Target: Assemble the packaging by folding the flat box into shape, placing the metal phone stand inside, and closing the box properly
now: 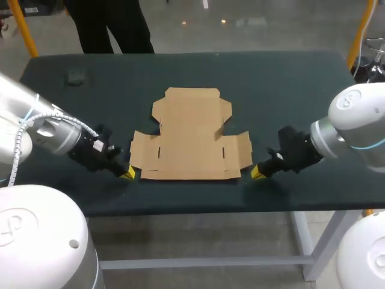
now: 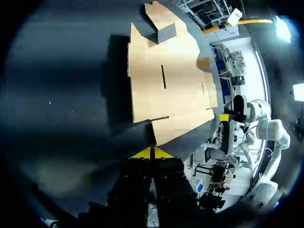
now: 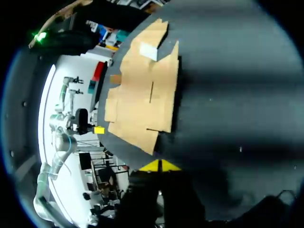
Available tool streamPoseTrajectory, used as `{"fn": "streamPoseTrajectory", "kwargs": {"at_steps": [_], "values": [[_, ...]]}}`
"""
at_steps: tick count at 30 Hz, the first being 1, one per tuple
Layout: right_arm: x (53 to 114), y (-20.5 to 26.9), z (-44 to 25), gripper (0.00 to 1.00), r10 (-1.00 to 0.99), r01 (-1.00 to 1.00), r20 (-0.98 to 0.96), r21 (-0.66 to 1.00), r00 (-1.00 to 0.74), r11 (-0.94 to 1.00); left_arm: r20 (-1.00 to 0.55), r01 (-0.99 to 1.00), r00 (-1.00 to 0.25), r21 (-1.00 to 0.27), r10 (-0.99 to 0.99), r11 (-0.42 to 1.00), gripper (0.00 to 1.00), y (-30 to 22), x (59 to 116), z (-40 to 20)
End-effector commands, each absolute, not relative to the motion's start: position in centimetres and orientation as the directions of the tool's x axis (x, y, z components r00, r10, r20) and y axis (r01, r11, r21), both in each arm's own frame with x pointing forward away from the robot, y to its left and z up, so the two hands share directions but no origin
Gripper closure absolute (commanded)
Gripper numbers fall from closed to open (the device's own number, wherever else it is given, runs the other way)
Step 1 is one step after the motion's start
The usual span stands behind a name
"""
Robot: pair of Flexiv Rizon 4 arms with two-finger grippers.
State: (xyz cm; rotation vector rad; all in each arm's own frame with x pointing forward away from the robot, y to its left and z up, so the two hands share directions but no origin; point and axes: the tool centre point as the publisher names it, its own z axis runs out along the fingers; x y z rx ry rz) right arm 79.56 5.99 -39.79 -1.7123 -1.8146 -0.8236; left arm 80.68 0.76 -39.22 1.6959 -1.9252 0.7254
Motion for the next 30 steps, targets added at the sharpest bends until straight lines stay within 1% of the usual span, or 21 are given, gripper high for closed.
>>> {"fn": "streamPoseTrajectory", "kwargs": {"at_steps": [1, 12, 30], "values": [[79.7, 6.4, -40.2, 1.00, 0.690, 0.996, 0.720, 0.086, -0.077, 0.021, 0.659, -0.993, -0.117, -0.054, -0.743, 0.108, 1.00, 0.5, 81.4, -39.9], [79.7, 7.8, -41.2, 1.00, 0.693, 0.997, 0.718, 0.072, -0.063, 0.016, 0.650, -0.993, -0.101, -0.024, -0.754, 0.112, 1.00, 0.1, 80.8, -40.3], [80.8, 8.7, -42.2, 1.00, 0.690, 0.999, 0.722, 0.048, -0.050, 0.022, 0.655, -0.990, -0.093, 0.020, -0.750, 0.141, 1.00, -0.3, 80.7, -40.9]]}}
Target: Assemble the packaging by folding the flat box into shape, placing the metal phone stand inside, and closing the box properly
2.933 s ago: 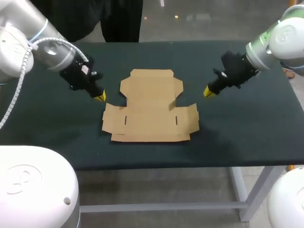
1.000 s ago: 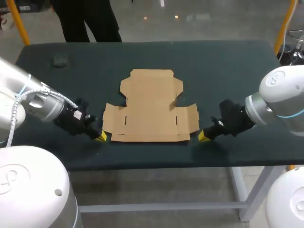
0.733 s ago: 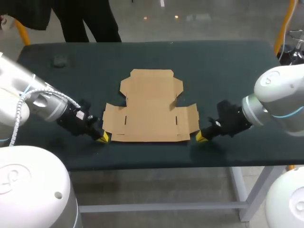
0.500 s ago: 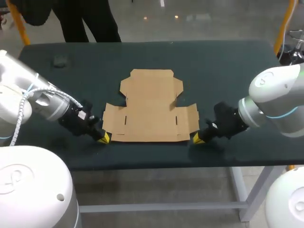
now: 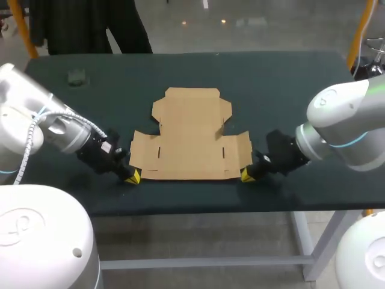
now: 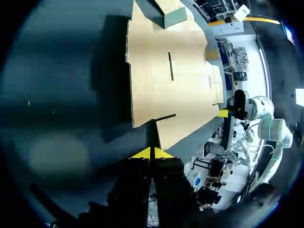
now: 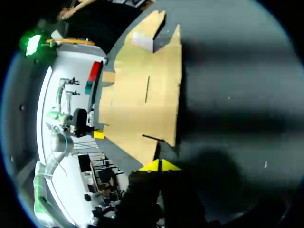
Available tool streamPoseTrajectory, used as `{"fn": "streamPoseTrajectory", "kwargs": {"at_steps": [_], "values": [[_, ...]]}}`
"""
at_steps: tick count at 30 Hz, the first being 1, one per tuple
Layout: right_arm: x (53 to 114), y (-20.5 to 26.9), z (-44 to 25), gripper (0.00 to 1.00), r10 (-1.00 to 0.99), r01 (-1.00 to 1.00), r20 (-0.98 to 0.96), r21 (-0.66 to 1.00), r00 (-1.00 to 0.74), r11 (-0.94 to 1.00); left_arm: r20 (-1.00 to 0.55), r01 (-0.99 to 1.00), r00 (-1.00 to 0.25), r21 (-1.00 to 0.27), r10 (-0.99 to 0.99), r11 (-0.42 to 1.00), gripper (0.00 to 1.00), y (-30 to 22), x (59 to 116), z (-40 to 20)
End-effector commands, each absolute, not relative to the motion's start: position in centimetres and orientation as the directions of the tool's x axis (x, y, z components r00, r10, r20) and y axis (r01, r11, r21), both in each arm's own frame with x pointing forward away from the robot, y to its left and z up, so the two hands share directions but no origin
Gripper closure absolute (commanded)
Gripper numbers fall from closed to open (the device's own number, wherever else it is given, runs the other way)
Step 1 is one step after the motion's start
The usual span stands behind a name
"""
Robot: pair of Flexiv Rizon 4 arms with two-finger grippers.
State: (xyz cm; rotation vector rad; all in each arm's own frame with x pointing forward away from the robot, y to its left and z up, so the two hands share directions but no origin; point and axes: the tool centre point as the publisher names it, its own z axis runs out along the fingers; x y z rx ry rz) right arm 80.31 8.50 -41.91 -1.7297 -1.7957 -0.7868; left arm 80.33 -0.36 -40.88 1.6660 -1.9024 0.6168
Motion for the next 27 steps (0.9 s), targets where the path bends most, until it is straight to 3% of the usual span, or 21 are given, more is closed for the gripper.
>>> {"fn": "streamPoseTrajectory", "kwargs": {"at_steps": [1, 27], "values": [[80.8, 8.7, -42.1, 1.00, 0.690, 0.999, 0.722, 0.049, -0.051, 0.023, 0.654, -0.990, -0.092, 0.024, -0.751, 0.141, 1.00, -0.3, 80.7, -40.9], [81.6, 9.4, -41.5, 1.00, 0.705, 0.996, 0.704, 0.070, -0.085, 0.050, 0.630, -0.984, -0.136, 0.001, -0.765, 0.176, 1.00, -1.4, 81.5, -40.1]]}}
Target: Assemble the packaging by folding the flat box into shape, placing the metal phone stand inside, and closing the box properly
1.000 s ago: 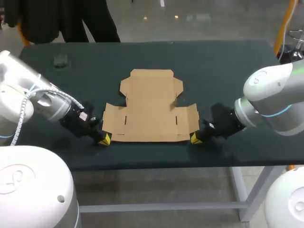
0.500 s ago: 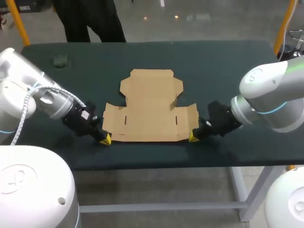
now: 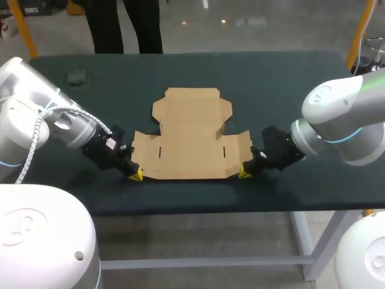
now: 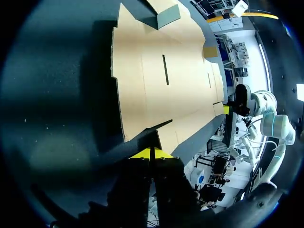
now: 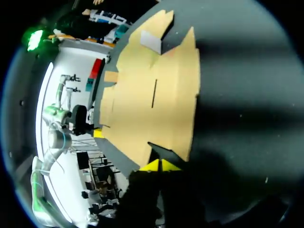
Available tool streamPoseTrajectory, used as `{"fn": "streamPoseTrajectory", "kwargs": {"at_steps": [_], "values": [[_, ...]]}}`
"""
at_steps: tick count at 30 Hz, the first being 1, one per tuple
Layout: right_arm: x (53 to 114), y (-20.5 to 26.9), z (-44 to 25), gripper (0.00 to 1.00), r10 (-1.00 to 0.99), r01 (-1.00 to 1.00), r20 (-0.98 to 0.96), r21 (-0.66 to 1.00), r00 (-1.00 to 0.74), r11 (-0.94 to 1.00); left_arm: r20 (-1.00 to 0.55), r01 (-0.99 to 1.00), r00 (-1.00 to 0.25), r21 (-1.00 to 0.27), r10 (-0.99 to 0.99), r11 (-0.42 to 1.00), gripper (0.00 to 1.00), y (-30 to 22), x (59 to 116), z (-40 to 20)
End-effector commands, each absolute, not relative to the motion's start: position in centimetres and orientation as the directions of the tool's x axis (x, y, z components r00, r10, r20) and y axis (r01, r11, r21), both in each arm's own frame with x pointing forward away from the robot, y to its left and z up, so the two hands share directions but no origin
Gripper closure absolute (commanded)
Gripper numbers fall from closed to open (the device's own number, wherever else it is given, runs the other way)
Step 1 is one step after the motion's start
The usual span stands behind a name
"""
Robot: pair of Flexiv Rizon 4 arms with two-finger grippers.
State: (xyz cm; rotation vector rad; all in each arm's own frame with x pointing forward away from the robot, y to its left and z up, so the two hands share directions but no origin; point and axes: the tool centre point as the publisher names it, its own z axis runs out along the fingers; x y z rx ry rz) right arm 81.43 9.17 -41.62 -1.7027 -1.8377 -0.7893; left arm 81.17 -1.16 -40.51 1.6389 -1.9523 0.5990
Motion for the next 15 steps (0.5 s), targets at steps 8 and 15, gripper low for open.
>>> {"fn": "streamPoseTrajectory", "kwargs": {"at_steps": [8, 15], "values": [[81.7, 9.6, -41.3, 1.00, 0.718, 0.996, 0.690, 0.070, -0.093, 0.061, 0.598, -0.978, -0.172, -0.010, -0.783, 0.207, 1.00, -2.8, 81.8, -39.3], [82.0, 9.9, -41.2, 1.00, 0.731, 0.995, 0.675, 0.070, -0.102, 0.075, 0.559, -0.973, -0.198, -0.014, -0.805, 0.229, 1.00, -3.6, 81.9, -39.0]]}}
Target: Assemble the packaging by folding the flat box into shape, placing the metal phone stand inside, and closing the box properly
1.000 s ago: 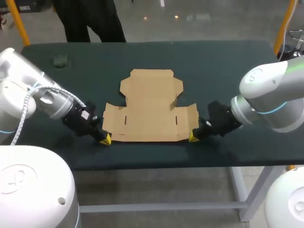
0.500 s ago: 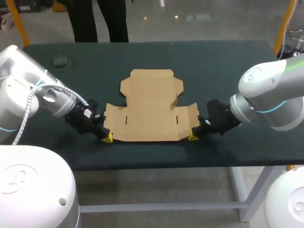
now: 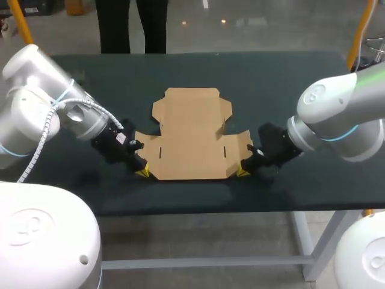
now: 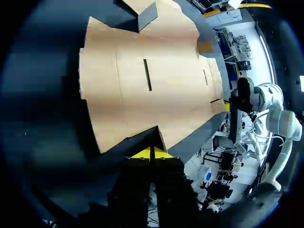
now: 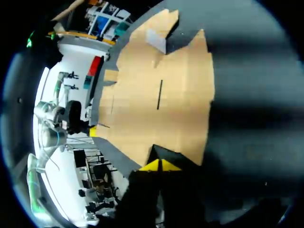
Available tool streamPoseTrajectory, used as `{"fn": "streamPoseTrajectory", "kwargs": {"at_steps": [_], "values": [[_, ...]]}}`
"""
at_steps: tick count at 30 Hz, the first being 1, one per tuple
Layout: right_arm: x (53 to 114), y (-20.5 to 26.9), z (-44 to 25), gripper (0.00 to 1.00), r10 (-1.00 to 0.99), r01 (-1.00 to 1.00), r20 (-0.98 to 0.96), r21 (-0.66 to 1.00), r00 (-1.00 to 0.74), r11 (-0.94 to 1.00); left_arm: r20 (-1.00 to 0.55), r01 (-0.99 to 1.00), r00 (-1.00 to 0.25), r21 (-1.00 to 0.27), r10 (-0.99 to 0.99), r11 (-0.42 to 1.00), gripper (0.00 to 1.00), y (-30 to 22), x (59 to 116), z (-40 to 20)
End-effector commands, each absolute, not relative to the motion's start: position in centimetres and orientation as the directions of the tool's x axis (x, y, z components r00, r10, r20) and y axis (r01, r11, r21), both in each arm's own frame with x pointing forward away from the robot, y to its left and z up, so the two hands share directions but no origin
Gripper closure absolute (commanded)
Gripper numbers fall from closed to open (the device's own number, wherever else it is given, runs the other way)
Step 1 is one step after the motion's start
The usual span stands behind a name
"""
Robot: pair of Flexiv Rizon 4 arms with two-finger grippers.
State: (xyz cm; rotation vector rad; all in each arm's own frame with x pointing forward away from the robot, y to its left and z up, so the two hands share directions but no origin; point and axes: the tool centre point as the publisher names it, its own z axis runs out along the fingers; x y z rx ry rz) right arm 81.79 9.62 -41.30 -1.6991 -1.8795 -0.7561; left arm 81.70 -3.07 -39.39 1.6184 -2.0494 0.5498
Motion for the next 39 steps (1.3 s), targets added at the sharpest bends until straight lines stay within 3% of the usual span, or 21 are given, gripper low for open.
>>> {"fn": "streamPoseTrajectory", "kwargs": {"at_steps": [1, 39], "values": [[82.0, 9.9, -41.1, 1.00, 0.732, 0.995, 0.673, 0.070, -0.103, 0.076, 0.555, -0.973, -0.200, -0.014, -0.807, 0.231, 1.00, -3.6, 81.9, -39.0], [82.0, 12.1, -40.7, 1.00, 0.796, 0.986, 0.583, 0.068, -0.164, 0.153, 0.525, -0.934, -0.311, -0.016, -0.792, 0.357, 1.00, -7.2, 81.1, -38.5]]}}
